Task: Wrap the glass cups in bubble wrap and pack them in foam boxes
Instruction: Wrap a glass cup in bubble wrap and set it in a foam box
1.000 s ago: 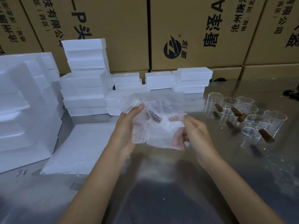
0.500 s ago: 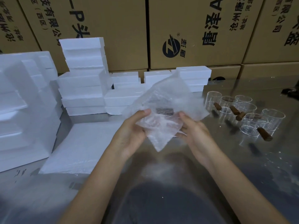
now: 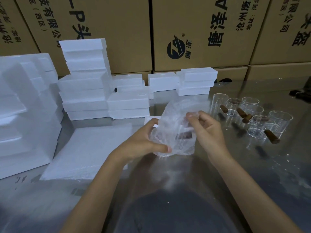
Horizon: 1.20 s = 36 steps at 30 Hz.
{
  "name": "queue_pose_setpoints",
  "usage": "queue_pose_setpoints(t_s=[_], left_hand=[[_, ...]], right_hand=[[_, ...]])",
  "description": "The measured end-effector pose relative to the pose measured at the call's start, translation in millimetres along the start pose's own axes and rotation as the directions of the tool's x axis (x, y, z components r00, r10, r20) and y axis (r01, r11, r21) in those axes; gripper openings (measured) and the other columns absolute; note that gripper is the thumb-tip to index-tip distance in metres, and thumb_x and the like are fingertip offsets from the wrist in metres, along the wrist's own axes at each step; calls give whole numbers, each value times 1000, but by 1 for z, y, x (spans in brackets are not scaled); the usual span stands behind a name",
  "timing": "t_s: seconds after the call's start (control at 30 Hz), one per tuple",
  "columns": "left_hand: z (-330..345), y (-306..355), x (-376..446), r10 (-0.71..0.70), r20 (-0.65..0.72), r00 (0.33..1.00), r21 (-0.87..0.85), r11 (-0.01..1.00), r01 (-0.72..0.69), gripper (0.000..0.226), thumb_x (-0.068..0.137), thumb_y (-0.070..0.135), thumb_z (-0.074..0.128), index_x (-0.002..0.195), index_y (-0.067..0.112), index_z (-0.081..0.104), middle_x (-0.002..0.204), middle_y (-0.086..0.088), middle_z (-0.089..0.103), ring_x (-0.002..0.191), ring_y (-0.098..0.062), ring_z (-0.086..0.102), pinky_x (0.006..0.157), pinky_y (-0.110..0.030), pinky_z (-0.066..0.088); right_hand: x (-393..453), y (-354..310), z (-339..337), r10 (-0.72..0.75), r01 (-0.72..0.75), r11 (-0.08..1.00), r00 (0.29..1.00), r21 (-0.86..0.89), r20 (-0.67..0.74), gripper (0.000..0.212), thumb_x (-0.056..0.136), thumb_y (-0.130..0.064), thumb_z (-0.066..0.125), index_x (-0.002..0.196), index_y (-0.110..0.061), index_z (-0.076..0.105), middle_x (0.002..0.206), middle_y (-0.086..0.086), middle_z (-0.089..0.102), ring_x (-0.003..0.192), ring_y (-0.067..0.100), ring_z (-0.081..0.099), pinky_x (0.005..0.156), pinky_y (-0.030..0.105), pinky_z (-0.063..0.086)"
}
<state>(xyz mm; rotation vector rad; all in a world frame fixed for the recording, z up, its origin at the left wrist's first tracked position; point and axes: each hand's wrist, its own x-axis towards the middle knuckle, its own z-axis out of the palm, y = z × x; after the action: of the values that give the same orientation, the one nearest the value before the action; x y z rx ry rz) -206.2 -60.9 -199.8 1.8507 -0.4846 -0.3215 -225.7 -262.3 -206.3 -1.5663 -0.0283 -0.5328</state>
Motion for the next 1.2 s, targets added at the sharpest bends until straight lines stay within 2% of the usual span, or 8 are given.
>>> queue_pose_setpoints(t_s=[0.23, 0.43, 0.57, 0.67, 0.8, 0.93, 1.1, 1.2], left_hand=[[4, 0, 1, -42, 61, 997, 118, 992, 35, 75, 73, 21, 85, 136, 35, 47, 124, 15, 65, 115, -3, 61, 102, -31, 49], [1, -5, 7, -45, -194, 980, -42, 998, 38, 24, 78, 22, 83, 100, 27, 73, 95, 14, 77, 88, -5, 73, 70, -15, 55], [14, -8, 12, -49, -280, 959, 57, 996, 68, 31, 75, 10, 82, 101, 24, 74, 96, 11, 76, 91, -8, 72, 83, -29, 57], [22, -4, 12, -8, -262, 965, 131, 990, 44, 34, 65, 16, 80, 97, 16, 68, 91, 1, 69, 82, -21, 61, 78, -35, 50], [10, 2, 8, 57, -238, 970, 139, 990, -24, 18, 73, 14, 74, 83, 22, 61, 82, 9, 54, 66, -10, 43, 60, -15, 39], [10, 9, 0, 196, -165, 967, 241, 958, -153, 17, 81, 13, 65, 71, 26, 69, 63, 21, 59, 54, -1, 40, 56, -6, 36], [22, 0, 2, 214, -81, 974, 630, 768, -116, 23, 84, 30, 53, 75, 24, 73, 74, 17, 65, 77, 1, 52, 62, -20, 43], [21, -2, 2, 173, -40, 984, 699, 709, -96, 39, 82, 40, 42, 71, 11, 67, 71, -3, 63, 78, -13, 54, 70, -39, 51]], right_hand=[[-7, -2, 3, 4, -2, 1000, 985, -11, 170, 13, 98, -17, 60, 99, -20, 73, 84, -13, 75, 80, 1, 69, 69, 16, 54], [-6, -8, 5, -4, 4, 999, 1000, 40, 5, 18, 86, -5, 73, 93, -14, 60, 91, 5, 71, 85, 19, 65, 81, 29, 50], [-11, -4, 9, -144, 164, 975, 980, -152, 138, 15, 85, 1, 64, 75, -9, 68, 88, -5, 68, 86, 6, 58, 78, 20, 44], [-17, 6, 12, -110, 276, 861, 921, -427, 372, 27, 82, -22, 50, 60, -19, 65, 93, -10, 66, 104, 7, 48, 89, 22, 40], [-17, 16, 11, -80, 367, 704, 891, -607, 446, 34, 80, -32, 42, 47, -26, 39, 66, -8, 43, 91, 8, 41, 74, 25, 31], [-17, 19, 12, -90, 428, 630, 869, -648, 487, 35, 80, -44, 36, 62, -19, 52, 74, -9, 49, 94, 7, 42, 77, 27, 33], [-14, 9, 10, -208, 237, 909, 971, -343, 120, 25, 77, -22, 46, 84, -23, 69, 93, -13, 70, 96, 6, 60, 79, 26, 48], [-12, 9, 11, -159, 193, 957, 974, -217, 163, 33, 78, -22, 41, 84, -24, 74, 91, -15, 73, 97, 3, 62, 78, 21, 48]])
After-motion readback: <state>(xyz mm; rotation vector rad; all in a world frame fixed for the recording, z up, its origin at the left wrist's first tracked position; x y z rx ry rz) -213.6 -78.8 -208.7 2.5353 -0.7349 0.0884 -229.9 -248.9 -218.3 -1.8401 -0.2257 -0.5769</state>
